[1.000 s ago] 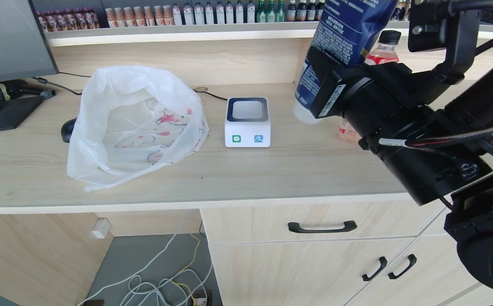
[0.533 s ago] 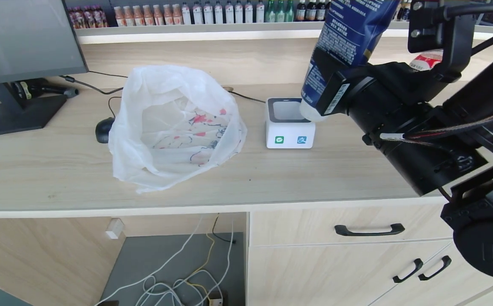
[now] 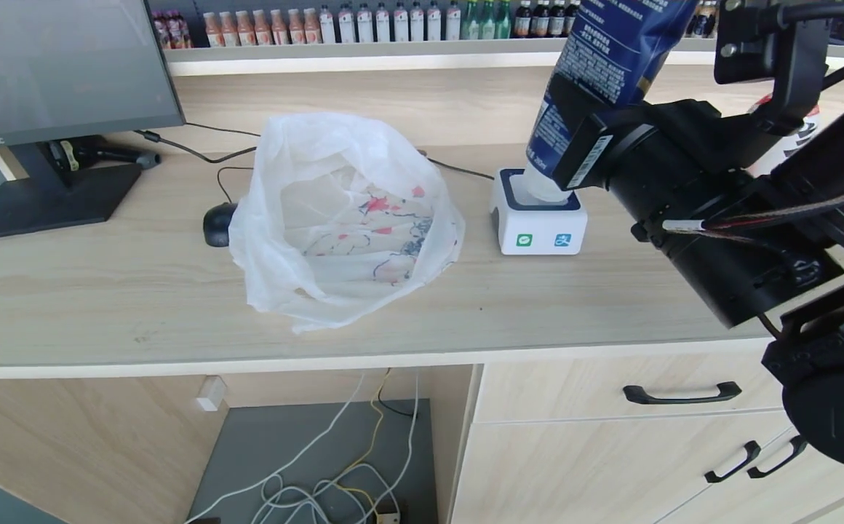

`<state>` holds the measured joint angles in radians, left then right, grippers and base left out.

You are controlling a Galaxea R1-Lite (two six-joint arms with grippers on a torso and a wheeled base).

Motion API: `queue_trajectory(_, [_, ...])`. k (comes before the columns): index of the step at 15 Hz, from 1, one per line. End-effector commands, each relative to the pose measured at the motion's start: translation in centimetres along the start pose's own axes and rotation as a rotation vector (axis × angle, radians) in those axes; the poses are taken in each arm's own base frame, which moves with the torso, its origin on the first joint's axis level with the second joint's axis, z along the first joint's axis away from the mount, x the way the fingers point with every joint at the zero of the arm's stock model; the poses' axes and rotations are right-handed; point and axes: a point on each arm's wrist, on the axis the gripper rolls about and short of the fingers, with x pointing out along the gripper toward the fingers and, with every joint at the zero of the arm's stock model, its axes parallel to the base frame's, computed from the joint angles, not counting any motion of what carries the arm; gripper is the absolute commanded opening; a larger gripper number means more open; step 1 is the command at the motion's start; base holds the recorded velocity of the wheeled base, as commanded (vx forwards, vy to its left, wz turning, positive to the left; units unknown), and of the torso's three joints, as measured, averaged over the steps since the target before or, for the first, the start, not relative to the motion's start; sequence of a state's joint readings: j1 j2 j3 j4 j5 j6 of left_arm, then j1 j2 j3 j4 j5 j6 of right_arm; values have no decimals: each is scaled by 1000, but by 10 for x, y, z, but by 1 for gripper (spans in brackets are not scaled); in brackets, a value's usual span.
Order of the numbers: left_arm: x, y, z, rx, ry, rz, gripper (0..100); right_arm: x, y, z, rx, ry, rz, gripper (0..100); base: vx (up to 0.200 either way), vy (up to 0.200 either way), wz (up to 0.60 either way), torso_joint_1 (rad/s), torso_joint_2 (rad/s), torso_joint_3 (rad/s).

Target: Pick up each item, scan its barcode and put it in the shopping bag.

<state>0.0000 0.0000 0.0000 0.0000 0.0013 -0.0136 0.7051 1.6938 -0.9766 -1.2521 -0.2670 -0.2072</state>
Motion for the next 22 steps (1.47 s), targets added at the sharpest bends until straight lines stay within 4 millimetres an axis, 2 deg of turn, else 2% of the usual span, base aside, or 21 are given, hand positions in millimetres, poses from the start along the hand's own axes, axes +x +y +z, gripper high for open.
queue_trajectory(1, [0, 0, 0, 0, 2, 0, 100, 0, -1, -1, -4, 4, -4, 0, 0, 0, 0, 0, 0, 0])
queue_trajectory(4, [0, 0, 0, 0, 2, 0, 100, 1, -3, -4, -59, 17, -8, 0, 0, 0, 0, 0, 0, 0])
queue_trajectory(7, [0, 0, 0, 0, 2, 0, 100, 7, -20, -12, -266, 11, 22, 0, 0, 0, 0, 0, 0, 0])
queue_trajectory(10, [0, 0, 0, 0, 2, 0, 100, 8, -20, -10, -468, -31, 83, 0, 0, 0, 0, 0, 0, 0])
queue_trajectory(14, [0, 0, 0, 0, 2, 0, 100, 20, -67, -19, -748, -102, 193, 0, 0, 0, 0, 0, 0, 0])
queue_trajectory(19, [0, 0, 0, -2, 0, 0, 100, 27, -79, -28, -926, -170, 301, 0, 0, 0, 0, 0, 0, 0])
queue_trajectory(22, [0, 0, 0, 0, 2, 0, 100, 30, -82, -46, -1042, -198, 410, 0, 0, 0, 0, 0, 0, 0])
